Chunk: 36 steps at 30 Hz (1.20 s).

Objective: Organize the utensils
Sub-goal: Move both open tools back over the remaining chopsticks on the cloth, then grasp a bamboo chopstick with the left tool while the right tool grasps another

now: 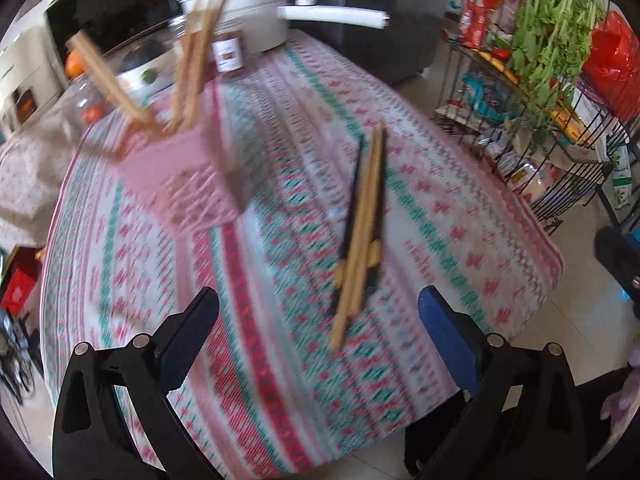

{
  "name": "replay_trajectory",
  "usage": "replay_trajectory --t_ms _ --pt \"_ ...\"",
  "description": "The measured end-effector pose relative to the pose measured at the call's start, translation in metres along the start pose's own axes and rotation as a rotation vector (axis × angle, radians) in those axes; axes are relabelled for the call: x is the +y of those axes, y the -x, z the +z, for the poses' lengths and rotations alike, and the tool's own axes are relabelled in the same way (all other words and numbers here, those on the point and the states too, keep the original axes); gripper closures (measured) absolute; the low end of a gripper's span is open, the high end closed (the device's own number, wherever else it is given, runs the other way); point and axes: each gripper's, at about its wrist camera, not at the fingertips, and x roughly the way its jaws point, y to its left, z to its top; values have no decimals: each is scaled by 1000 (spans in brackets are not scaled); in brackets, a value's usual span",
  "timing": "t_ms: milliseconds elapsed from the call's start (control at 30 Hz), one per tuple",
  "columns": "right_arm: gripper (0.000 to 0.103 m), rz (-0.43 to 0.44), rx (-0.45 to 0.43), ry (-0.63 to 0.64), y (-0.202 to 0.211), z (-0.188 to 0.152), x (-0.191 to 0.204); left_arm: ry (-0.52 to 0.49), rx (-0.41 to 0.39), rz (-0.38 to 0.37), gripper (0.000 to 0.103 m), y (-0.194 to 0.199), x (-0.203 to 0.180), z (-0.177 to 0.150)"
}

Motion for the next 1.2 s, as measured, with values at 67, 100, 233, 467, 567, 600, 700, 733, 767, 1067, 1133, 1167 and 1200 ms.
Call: replay_trajectory --t_ms 67,100,233,467,567,600,700,733,767,1067,1133,1167,1200 --pt "7 -10 -49 -26 8 5 -7 -45 4 -4 8 -6 -15 21" --pt "7 -16 -58 -31 8 7 -8 -66 15 -18 8 -10 -23 35" --pt "7 10 19 -19 -6 5 -4 -57 61 -46 8 -33 -36 80" --pt "7 63 140 45 -28 -6 15 49 194 -91 42 -83 -30 143" --pt "7 93 207 51 -39 -9 19 91 221 -99 53 -103 -27 156" --pt "7 101 219 49 -41 -11 19 95 226 -99 59 -106 -26 157" --pt "7 121 251 49 -46 -14 23 98 241 -60 77 -125 -26 163" --pt "7 124 255 50 -47 -14 23 93 240 -38 84 -131 -26 163" --pt "7 130 262 50 -48 -15 24 91 239 -28 85 -135 -25 163" --pt "7 185 330 48 -58 -18 32 76 251 -61 88 -145 -20 159" --pt "7 183 330 51 -59 -18 33 57 249 -57 92 -144 -22 158" --pt "7 184 333 50 -60 -19 33 47 248 -57 93 -143 -24 157" --pt "7 185 338 48 -60 -19 33 40 250 -61 95 -143 -26 156"
